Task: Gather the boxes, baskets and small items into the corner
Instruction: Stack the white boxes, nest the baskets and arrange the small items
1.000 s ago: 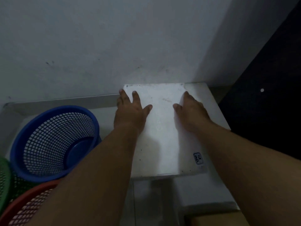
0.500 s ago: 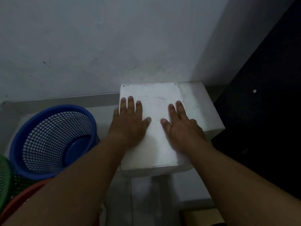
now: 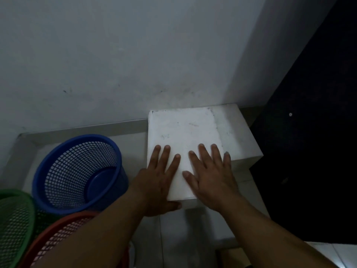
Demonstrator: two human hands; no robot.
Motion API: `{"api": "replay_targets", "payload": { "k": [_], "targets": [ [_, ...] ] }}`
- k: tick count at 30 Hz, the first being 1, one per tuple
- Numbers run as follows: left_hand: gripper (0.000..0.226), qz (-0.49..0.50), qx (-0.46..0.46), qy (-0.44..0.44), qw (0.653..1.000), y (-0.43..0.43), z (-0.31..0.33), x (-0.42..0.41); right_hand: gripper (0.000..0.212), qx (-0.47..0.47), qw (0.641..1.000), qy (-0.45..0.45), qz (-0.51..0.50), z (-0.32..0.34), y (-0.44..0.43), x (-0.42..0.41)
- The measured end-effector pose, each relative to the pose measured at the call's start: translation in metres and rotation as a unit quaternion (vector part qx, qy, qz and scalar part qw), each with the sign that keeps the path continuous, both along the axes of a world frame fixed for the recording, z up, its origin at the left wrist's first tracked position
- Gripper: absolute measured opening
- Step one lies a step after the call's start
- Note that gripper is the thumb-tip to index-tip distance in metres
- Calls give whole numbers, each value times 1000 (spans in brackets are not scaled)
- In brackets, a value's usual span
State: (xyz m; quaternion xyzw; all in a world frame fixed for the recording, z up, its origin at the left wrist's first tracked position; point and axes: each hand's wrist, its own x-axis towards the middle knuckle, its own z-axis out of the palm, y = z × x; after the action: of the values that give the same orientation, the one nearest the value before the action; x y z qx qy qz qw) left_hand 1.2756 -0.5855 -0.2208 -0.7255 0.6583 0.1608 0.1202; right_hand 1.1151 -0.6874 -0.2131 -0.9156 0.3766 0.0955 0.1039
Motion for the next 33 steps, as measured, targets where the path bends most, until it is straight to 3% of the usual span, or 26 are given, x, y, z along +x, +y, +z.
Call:
{"api": "replay_targets", "payload": {
  "k": [6, 15, 26, 33],
  "targets": [
    [124, -5, -9, 8, 1000, -28, -1, -7, 75, -23, 999, 6, 45, -6, -12, -31],
    [109, 8, -44, 11, 999, -135, -3, -54, 55, -23, 988, 38, -145, -9, -87, -36],
    [108, 19, -93, 38, 995, -217, -9, -78, 54, -21, 987, 52, -148, -6, -180, -54],
    [109, 15, -97, 44, 994, -218, -9, -80, 55, -28, 987, 59, -146, -6, -181, -57]
  ]
}}
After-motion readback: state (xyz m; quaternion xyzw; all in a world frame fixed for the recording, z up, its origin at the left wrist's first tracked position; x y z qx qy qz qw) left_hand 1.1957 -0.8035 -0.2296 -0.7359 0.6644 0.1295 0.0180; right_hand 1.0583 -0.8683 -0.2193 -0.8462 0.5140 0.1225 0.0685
